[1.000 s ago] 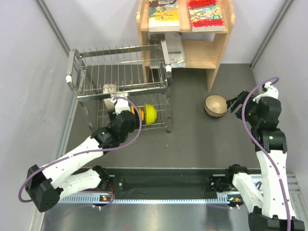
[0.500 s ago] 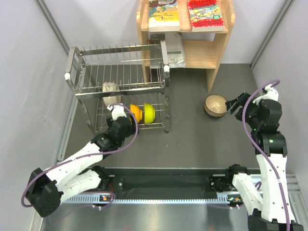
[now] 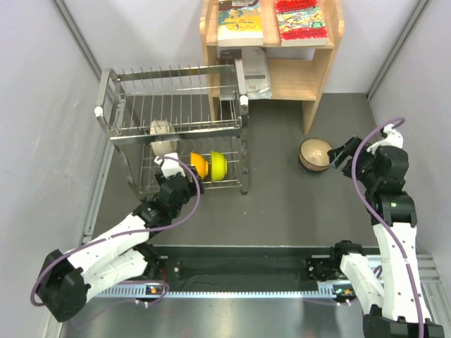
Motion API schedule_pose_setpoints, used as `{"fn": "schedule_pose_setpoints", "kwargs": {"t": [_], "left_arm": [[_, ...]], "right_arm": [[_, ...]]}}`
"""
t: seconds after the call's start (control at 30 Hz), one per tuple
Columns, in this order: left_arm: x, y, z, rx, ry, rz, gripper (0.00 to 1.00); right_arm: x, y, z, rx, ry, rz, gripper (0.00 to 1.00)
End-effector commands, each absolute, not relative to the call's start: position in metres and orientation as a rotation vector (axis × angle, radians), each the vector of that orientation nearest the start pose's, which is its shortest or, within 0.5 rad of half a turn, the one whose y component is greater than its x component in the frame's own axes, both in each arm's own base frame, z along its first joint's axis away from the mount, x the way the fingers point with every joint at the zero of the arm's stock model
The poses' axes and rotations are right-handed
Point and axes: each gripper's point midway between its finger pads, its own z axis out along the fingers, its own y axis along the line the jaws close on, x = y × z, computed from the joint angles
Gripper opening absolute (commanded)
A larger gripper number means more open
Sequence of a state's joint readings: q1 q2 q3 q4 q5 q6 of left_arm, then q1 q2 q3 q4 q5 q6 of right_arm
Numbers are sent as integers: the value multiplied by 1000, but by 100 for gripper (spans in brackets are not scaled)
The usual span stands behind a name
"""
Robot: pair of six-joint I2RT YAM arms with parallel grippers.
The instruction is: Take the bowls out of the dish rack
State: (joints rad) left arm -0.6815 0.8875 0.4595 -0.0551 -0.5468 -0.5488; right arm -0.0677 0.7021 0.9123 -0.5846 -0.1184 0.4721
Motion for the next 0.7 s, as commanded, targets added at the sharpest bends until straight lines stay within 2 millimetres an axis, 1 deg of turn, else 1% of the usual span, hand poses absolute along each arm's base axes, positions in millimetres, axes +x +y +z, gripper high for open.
{"fn": "schedule_pose_setpoints", "kwargs": {"t": [0.0, 0.03, 0.1, 0.13, 0.17, 0.27, 0.33, 0.37, 0.43, 0.47, 0.5, 0.53, 0.57, 0.63, 0.67], "left_arm": [[292, -135, 142, -147, 1902, -213, 86], [295, -138, 146, -128, 1888, -216, 86], [299, -143, 139, -102, 1903, -211, 86], [302, -147, 140, -91, 1890, -222, 86], [304, -148, 136, -77, 1895, -220, 85], [312, -151, 135, -35, 1863, -222, 84], [313, -153, 130, -6, 1856, -249, 84], [315, -156, 133, -5, 1835, -269, 84], [315, -157, 129, 3, 1833, -285, 83], [316, -159, 131, 1, 1817, -302, 80], [314, -159, 127, -2, 1820, -311, 79], [312, -162, 128, 10, 1814, -334, 78], [312, -164, 131, 8, 1799, -352, 75], [309, -166, 129, 22, 1798, -373, 68], [308, -168, 131, 34, 1791, -384, 62]], "right_arm": [[267, 22, 284, 401, 1855, 382, 75], [267, 22, 283, 400, 1858, 378, 75], [267, 22, 282, 396, 1861, 375, 75], [268, 22, 282, 392, 1857, 373, 75], [269, 20, 278, 397, 1864, 363, 75], [269, 17, 275, 393, 1872, 338, 75], [269, 16, 274, 391, 1877, 327, 75], [269, 14, 272, 392, 1879, 314, 75], [269, 13, 269, 392, 1885, 308, 75], [269, 13, 268, 394, 1887, 306, 75], [270, 14, 268, 394, 1888, 310, 75], [270, 14, 267, 392, 1890, 313, 75], [270, 14, 268, 389, 1889, 314, 75], [271, 15, 267, 389, 1894, 319, 75], [272, 15, 266, 390, 1894, 317, 75]]}}
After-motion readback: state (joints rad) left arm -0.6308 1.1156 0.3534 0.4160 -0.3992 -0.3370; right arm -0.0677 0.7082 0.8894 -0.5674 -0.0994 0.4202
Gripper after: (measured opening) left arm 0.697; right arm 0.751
